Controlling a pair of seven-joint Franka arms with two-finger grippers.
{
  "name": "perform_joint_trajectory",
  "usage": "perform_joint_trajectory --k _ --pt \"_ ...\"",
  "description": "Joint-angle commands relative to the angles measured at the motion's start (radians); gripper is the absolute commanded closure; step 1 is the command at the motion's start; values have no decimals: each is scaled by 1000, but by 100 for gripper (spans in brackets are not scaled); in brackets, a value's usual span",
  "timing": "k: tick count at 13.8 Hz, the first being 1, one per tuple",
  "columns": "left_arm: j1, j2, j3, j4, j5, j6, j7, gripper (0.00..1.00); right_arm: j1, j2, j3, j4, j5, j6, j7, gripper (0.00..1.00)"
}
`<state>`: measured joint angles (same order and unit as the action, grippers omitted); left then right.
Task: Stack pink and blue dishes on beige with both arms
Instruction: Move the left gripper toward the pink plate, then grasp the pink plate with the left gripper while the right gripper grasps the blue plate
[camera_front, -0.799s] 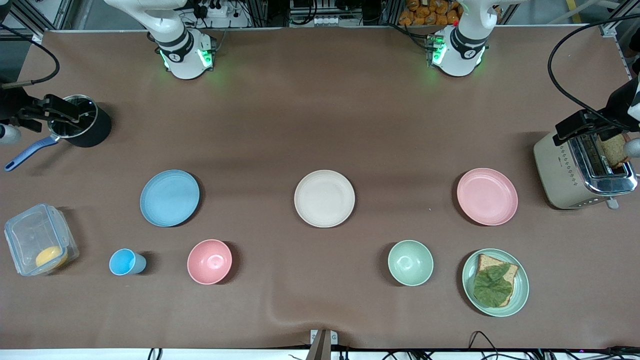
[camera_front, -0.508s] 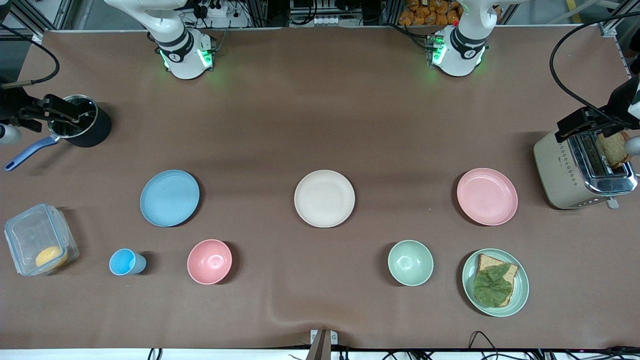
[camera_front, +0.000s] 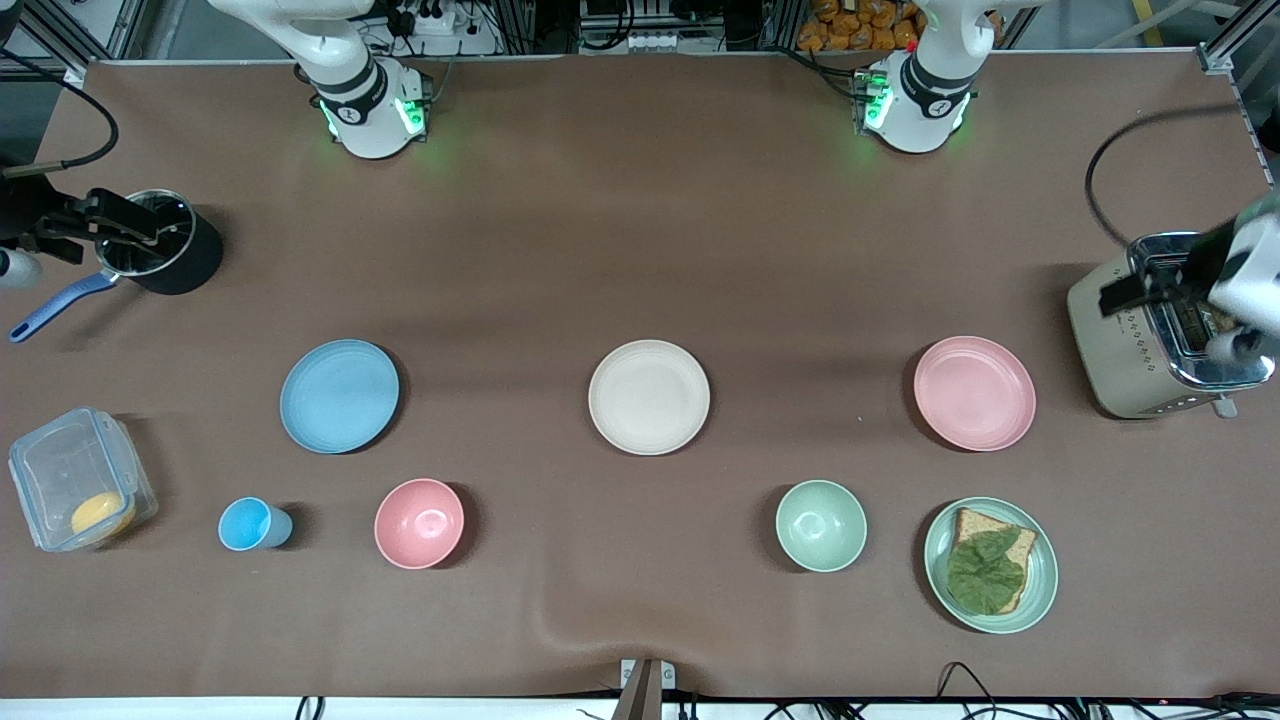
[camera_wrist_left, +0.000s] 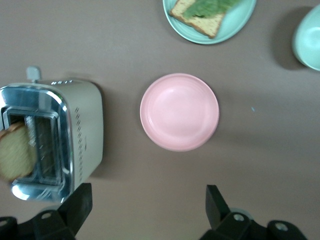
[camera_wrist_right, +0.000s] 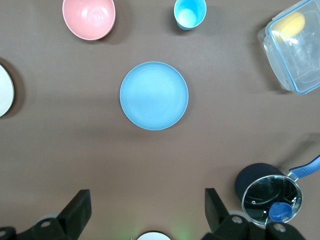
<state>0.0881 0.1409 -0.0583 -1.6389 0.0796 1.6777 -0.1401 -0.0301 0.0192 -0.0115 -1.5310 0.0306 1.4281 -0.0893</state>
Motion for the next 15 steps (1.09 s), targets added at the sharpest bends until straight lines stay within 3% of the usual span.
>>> perform_joint_trajectory --k 1,3,6,8,11,15 --pt "61 -21 -8 -265 0 306 5 0 -5 -9 -1 -14 -6 -12 0 0" --pt "90 18 -8 -382 0 483 8 0 -4 1 -1 -14 -6 -14 -1 0" --pt "120 152 -8 -391 0 598 14 0 -7 8 -1 -17 -6 -15 -7 0" --pt "134 219 -8 -389 3 655 16 0 -8 36 -1 -18 -6 -32 -7 0" --pt "147 246 -8 -391 11 674 25 0 -11 132 -1 -9 -6 -44 -10 0" --pt "174 305 -9 -384 12 729 57 0 -43 183 -1 -3 3 -37 -9 0"
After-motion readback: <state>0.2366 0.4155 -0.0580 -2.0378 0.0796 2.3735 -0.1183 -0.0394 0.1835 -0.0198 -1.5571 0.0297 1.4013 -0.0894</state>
